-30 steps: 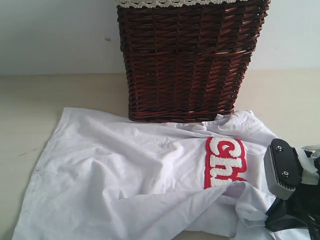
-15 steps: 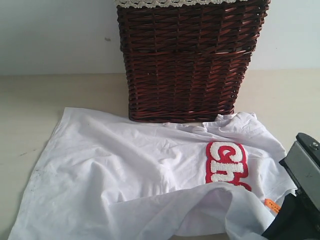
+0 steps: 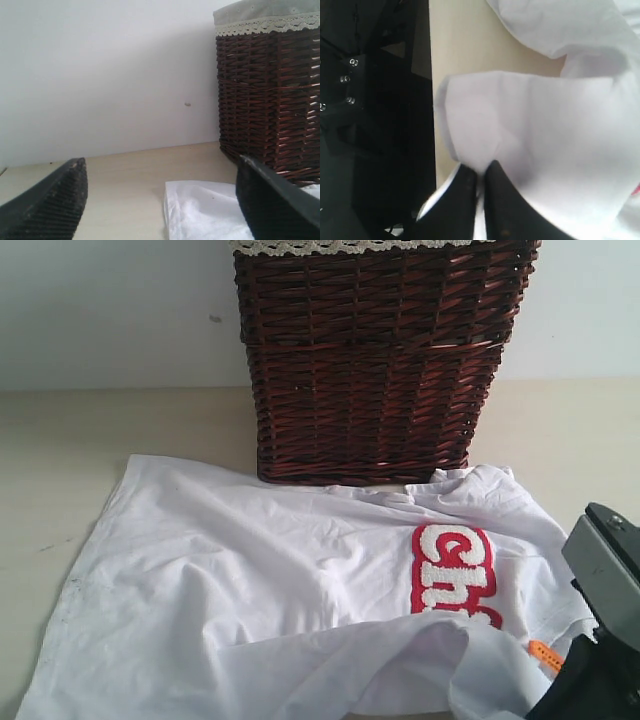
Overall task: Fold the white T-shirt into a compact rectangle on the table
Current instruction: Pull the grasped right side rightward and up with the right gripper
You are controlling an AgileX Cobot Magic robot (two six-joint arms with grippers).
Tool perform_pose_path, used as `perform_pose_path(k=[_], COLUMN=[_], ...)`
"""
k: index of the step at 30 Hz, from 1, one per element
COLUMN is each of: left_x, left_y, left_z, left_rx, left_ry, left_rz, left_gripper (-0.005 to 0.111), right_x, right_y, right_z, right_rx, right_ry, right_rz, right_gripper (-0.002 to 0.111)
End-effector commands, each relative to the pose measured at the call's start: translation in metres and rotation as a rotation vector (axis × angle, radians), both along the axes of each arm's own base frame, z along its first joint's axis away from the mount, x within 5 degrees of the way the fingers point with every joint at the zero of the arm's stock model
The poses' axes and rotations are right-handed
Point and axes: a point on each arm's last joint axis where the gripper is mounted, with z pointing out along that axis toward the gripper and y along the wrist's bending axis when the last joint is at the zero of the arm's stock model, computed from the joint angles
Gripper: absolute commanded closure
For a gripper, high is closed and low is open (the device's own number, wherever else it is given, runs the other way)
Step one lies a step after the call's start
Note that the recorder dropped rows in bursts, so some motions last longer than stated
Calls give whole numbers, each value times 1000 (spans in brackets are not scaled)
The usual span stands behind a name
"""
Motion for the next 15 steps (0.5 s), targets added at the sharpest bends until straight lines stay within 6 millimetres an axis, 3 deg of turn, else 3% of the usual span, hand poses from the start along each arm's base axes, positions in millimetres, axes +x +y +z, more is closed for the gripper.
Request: perform_pose_path(k=[1, 5, 11, 15], left_x=[0, 0, 0, 0], left_y=[0, 0, 0, 0], left_z=[-1, -1, -1, -1], left_rx=[-7, -7, -7, -7], left_ry=[-2, -2, -2, -2], left_rz=[-1, -1, -1, -1], left_gripper=[29, 29, 29, 29], right_x=[-13, -22, -24, -21], right_y=[0, -1, 0, 2], right_z=[-8, -17, -18, -15], right_rx=[13, 13, 20, 52], right_ry=[60, 85, 78, 75], right_rz=[-2, 22, 34, 7], right_gripper=[108, 97, 52, 42])
